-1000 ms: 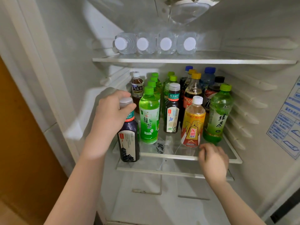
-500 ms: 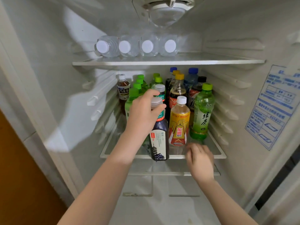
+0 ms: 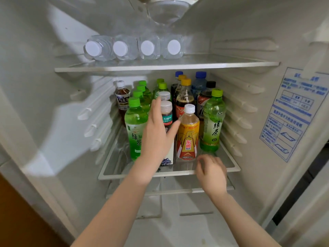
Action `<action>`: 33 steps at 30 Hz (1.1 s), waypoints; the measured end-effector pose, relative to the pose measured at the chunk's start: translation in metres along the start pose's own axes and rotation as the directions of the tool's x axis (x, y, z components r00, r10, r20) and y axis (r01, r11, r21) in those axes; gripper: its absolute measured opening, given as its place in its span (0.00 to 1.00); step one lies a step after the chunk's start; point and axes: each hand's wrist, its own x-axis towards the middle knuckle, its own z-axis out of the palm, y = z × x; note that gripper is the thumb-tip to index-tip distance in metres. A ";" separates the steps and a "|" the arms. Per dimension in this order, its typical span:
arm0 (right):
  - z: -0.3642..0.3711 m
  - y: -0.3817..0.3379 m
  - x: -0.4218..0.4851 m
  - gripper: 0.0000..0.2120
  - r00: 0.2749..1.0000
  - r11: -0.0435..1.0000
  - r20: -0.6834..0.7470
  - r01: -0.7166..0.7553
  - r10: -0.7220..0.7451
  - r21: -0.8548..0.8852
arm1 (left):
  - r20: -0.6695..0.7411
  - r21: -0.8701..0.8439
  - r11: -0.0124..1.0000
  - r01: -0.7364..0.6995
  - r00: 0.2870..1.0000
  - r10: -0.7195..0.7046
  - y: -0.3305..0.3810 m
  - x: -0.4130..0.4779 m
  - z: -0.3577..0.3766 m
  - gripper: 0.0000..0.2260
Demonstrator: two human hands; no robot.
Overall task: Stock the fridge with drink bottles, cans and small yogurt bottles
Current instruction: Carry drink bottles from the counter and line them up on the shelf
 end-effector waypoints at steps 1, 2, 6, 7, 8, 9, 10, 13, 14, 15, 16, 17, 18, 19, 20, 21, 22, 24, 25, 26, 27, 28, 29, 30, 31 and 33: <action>0.000 -0.003 0.002 0.07 0.999 0.999 -0.023 -0.032 0.033 0.043 | 0.016 -0.016 1.000 -0.017 1.000 0.017 -0.003 -0.014 0.006 0.39; 0.001 -0.005 0.004 0.10 0.997 0.994 -0.049 -0.059 0.063 0.088 | 0.022 -0.017 0.999 -0.031 0.999 0.031 -0.007 -0.028 0.012 0.41; 0.004 -0.016 0.010 0.25 0.994 0.972 -0.029 -0.093 0.101 0.214 | 0.010 -0.133 0.988 0.078 0.997 -0.077 -0.024 -0.067 0.035 0.43; 0.005 -0.017 0.012 0.28 0.995 0.965 -0.015 -0.093 0.100 0.245 | 0.019 -0.173 0.978 0.119 0.993 -0.118 -0.027 -0.072 0.039 0.43; 0.006 -0.018 0.015 0.30 0.995 0.957 -0.003 -0.093 0.098 0.274 | 0.031 -0.196 0.969 0.147 0.989 -0.144 -0.030 -0.075 0.042 0.43; 0.007 -0.019 0.017 0.31 0.996 0.949 0.004 -0.089 0.092 0.302 | 0.042 -0.206 0.964 0.166 0.986 -0.161 -0.032 -0.077 0.044 0.43; 0.008 -0.020 0.020 0.32 0.996 0.940 0.012 -0.083 0.083 0.331 | 0.053 -0.215 0.958 0.190 0.982 -0.182 -0.035 -0.077 0.046 0.43; 0.010 -0.021 0.028 0.34 0.992 0.919 0.081 -0.119 0.095 0.376 | 0.105 -0.253 0.920 0.299 0.954 -0.281 -0.038 -0.071 0.048 0.43; 0.011 -0.021 0.030 0.34 0.990 0.918 0.103 -0.129 0.097 0.376 | 0.123 -0.260 0.912 0.316 0.948 -0.293 -0.040 -0.068 0.049 0.43; 0.013 -0.020 0.031 0.34 0.989 0.920 0.115 -0.126 0.089 0.372 | 0.135 -0.264 0.909 0.323 0.945 -0.297 -0.041 -0.066 0.050 0.42; 0.014 -0.018 0.032 0.33 0.991 0.924 0.116 -0.111 0.073 0.366 | 0.143 -0.268 0.906 0.329 0.943 -0.300 -0.043 -0.064 0.050 0.42; 0.016 -0.017 0.032 0.32 0.992 0.928 0.109 -0.094 0.058 0.360 | 0.148 -0.270 0.903 0.334 0.941 -0.304 -0.044 -0.061 0.050 0.42; 0.017 -0.016 0.032 0.32 0.994 0.933 0.100 -0.078 0.045 0.351 | 0.149 -0.273 0.901 0.337 0.940 -0.307 -0.045 -0.059 0.051 0.42; 0.018 -0.015 0.032 0.31 0.995 0.938 0.092 -0.064 0.035 0.342 | 0.150 -0.276 0.900 0.339 0.940 -0.308 -0.046 -0.058 0.052 0.42; 0.018 -0.014 0.032 0.31 0.996 0.941 0.089 -0.054 0.025 0.333 | 0.151 -0.276 0.899 0.339 0.939 -0.308 -0.047 -0.057 0.052 0.42; 0.019 -0.013 0.032 0.31 0.996 0.945 0.089 -0.044 0.016 0.324 | 0.150 -0.274 0.900 0.340 0.939 -0.309 -0.047 -0.056 0.053 0.41; 0.019 -0.013 0.032 0.31 0.996 0.949 0.089 -0.036 0.008 0.314 | 0.148 -0.272 0.900 0.339 0.939 -0.309 -0.048 -0.055 0.053 0.41; 0.019 -0.012 0.032 0.31 0.996 0.955 0.085 -0.022 -0.003 0.297 | 0.144 -0.272 0.902 0.336 0.941 -0.307 -0.049 -0.055 0.055 0.41; 0.019 -0.012 0.032 0.31 0.997 0.957 0.083 -0.019 -0.005 0.291 | 0.144 -0.271 0.902 0.336 0.941 -0.307 -0.050 -0.054 0.055 0.41; 0.019 -0.012 0.031 0.31 0.997 0.958 0.082 -0.018 -0.006 0.287 | 0.144 -0.270 0.903 0.335 0.941 -0.306 -0.050 -0.054 0.056 0.41; 0.019 -0.012 0.031 0.31 0.997 0.959 0.083 -0.018 -0.006 0.283 | 0.143 -0.270 0.903 0.334 0.941 -0.306 -0.051 -0.053 0.056 0.41; 0.019 -0.012 0.031 0.31 0.996 0.961 0.084 -0.017 -0.007 0.277 | 0.141 -0.272 0.902 0.334 0.941 -0.306 -0.051 -0.053 0.057 0.41; 0.019 -0.012 0.031 0.31 0.996 0.963 0.086 -0.016 -0.007 0.269 | 0.142 -0.274 0.901 0.336 0.941 -0.308 -0.052 -0.052 0.057 0.41; 0.019 -0.012 0.031 0.31 0.996 0.966 0.088 -0.017 -0.006 0.260 | 0.144 -0.274 0.900 0.338 0.940 -0.309 -0.052 -0.052 0.057 0.41; 0.019 -0.012 0.031 0.31 0.996 0.968 0.090 -0.019 -0.003 0.250 | 0.147 -0.274 0.901 0.337 0.940 -0.307 -0.052 -0.052 0.057 0.41; 0.020 -0.012 0.031 0.32 0.995 0.973 0.097 -0.022 -0.001 0.232 | 0.148 -0.271 0.903 0.334 0.941 -0.304 -0.053 -0.051 0.057 0.41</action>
